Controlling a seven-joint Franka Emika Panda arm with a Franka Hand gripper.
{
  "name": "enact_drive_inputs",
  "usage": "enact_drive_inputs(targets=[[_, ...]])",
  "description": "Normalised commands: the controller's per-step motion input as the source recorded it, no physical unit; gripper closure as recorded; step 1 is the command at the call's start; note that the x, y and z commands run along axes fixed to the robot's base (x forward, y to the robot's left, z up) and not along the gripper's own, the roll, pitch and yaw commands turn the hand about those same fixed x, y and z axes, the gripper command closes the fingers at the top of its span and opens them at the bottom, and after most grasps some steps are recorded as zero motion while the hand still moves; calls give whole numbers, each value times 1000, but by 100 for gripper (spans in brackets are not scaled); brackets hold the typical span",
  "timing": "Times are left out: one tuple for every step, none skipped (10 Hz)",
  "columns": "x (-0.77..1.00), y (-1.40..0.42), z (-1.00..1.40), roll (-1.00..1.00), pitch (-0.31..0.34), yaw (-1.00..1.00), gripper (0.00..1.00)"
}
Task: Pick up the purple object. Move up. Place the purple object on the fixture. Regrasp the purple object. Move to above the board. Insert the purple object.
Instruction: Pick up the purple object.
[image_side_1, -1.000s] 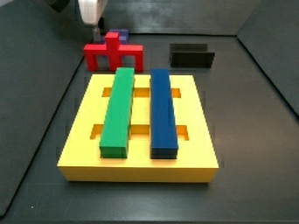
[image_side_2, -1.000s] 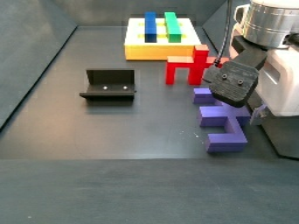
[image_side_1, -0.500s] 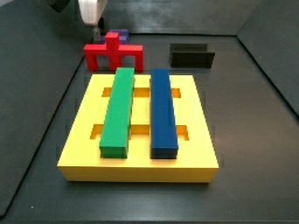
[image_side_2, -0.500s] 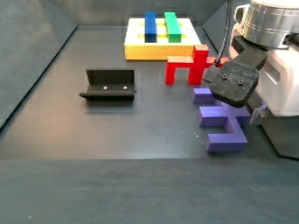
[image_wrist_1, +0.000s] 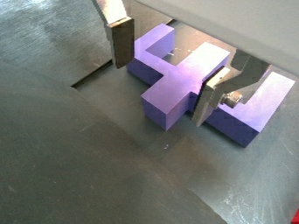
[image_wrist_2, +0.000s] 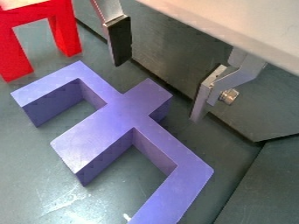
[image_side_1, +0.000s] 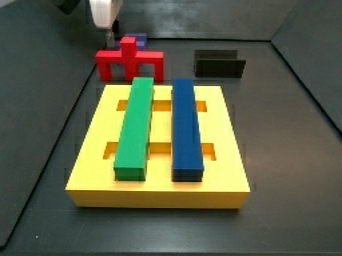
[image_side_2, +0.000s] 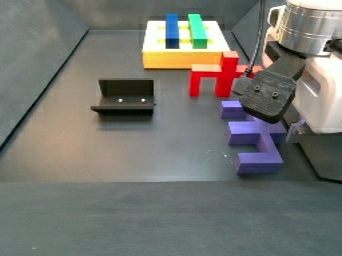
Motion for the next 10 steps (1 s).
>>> enact_drive_inputs(targets=[[0,0,-283,0,13,0,0],[0,0,-246,0,13,3,0],[0,0,-237,20,14,20,0],[0,0,-260,16,19,66,0],[100,0,-220,0,23,0,0],[111,0,-211,44,51,0,0],[66,0,-249,50,50,0,0],[26,0,-260,37,41,0,0],[0,0,-260,27,21,0,0],[0,0,-254,29,19,0,0]])
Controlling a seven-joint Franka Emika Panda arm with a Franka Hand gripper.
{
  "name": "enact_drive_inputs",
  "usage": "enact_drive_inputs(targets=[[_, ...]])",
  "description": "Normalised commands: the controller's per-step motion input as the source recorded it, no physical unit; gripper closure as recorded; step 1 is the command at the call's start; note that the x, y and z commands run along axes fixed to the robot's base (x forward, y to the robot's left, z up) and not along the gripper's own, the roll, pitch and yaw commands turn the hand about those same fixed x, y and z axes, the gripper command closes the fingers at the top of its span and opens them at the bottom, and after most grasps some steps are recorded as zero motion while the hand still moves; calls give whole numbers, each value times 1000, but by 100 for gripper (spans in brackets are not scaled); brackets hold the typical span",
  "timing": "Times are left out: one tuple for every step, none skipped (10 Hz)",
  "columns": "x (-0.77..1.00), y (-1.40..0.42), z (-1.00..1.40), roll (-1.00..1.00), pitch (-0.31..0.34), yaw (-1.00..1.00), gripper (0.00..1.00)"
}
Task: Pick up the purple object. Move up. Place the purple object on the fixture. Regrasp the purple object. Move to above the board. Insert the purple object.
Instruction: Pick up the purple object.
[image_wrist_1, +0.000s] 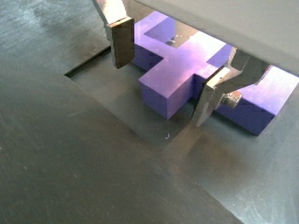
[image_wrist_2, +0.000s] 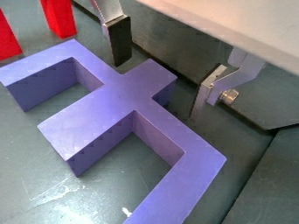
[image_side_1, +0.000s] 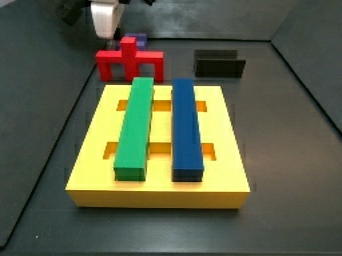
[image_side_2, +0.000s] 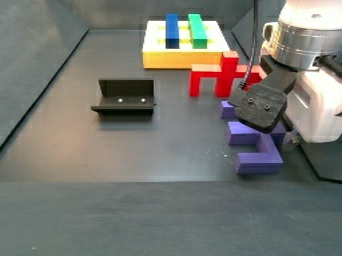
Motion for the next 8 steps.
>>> enact_drive_inputs(targets=[[0,0,-223,20,10,0,0],[0,0,-180,7,0,0,0],[0,0,-180,3,0,0,0],[0,0,-183,0,0,0,0],[0,0,-171,0,0,0,0],[0,0,-163,0,0,0,0],[0,0,-163,0,0,0,0],[0,0,-143,0,0,0,0]])
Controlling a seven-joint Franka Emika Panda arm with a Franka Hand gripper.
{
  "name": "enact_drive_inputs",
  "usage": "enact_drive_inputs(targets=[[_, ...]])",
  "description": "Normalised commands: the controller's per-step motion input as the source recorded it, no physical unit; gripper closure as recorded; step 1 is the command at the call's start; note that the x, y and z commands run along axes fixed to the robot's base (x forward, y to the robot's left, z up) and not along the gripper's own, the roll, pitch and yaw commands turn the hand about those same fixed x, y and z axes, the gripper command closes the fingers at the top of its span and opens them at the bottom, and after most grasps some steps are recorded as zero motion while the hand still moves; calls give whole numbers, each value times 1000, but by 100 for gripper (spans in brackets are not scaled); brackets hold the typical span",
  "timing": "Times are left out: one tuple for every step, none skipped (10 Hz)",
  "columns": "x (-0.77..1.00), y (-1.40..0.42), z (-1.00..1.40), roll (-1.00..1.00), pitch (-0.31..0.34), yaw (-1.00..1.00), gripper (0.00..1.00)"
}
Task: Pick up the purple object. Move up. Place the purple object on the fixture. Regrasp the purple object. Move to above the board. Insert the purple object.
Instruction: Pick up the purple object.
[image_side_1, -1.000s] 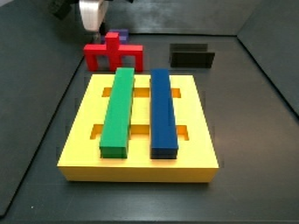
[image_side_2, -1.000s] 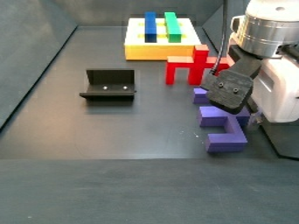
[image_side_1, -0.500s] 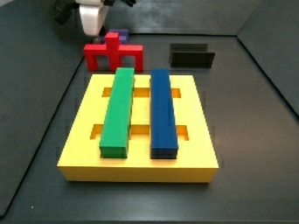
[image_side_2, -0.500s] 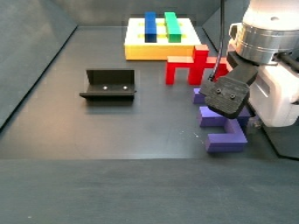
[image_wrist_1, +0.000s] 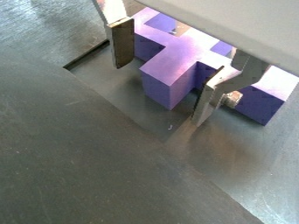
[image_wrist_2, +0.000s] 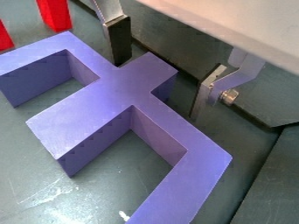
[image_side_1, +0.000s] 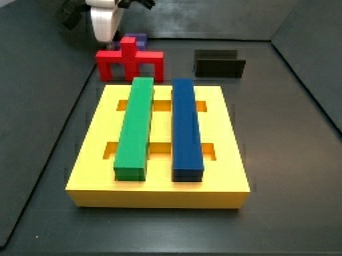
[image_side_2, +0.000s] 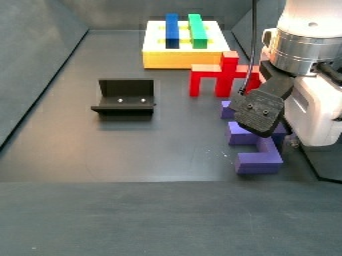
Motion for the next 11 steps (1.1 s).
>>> enact_drive_inputs(targets=[[0,0,-143,0,0,0,0],[0,0,-146,0,0,0,0],[0,0,-146,0,0,0,0],[0,0,-151,0,0,0,0],[0,0,-146,0,0,0,0],[0,0,-143,0,0,0,0],[0,0,-151,0,0,0,0],[0,0,-160,0,0,0,0],[0,0,-160,0,0,0,0],[0,0,-157,0,0,0,0],[0,0,-154,0,0,0,0]])
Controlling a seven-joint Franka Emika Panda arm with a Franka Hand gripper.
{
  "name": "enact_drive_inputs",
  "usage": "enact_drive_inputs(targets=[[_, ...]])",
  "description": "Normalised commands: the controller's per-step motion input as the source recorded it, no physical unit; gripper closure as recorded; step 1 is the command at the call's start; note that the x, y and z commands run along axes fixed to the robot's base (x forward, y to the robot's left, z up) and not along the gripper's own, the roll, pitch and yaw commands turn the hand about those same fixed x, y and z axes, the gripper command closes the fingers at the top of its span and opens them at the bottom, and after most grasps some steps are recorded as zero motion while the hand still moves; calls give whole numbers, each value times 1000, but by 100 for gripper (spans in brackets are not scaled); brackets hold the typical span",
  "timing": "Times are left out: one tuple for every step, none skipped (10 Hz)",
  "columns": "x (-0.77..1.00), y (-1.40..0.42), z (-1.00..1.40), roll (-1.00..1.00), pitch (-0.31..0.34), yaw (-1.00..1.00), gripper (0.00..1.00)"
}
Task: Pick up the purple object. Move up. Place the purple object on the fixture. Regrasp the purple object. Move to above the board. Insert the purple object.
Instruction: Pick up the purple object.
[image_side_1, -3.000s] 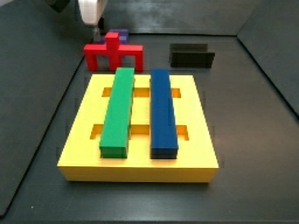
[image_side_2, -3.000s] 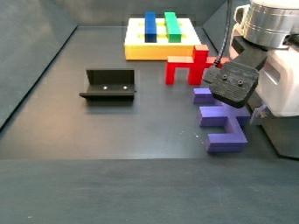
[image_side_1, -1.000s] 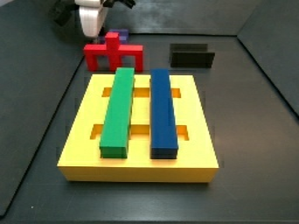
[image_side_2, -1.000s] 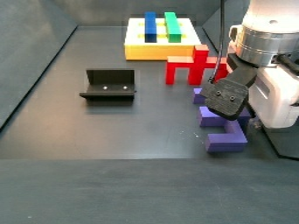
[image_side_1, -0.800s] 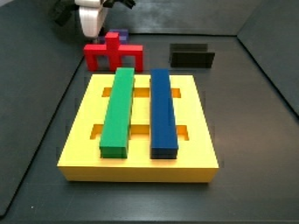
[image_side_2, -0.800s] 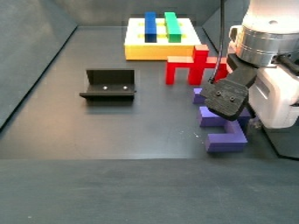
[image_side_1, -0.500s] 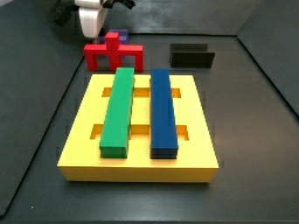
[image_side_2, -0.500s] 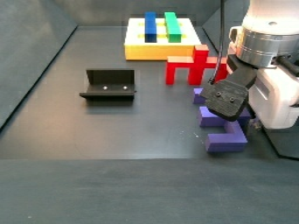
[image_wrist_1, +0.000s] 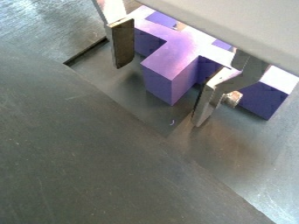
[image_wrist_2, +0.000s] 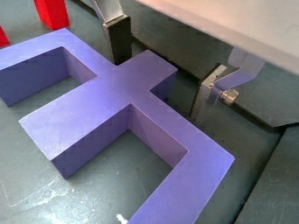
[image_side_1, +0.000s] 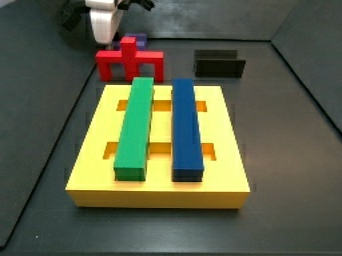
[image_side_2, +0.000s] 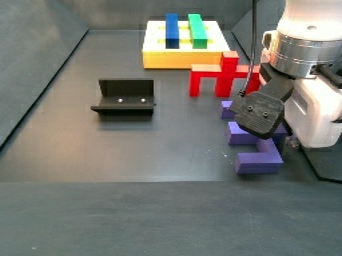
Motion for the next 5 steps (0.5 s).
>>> enact_drive_inputs(targets=[[0,0,-149,0,0,0,0],[0,0,-143,0,0,0,0],[0,0,-146,0,0,0,0],[0,0,-143,0,0,0,0],[0,0,-131,0,0,0,0]])
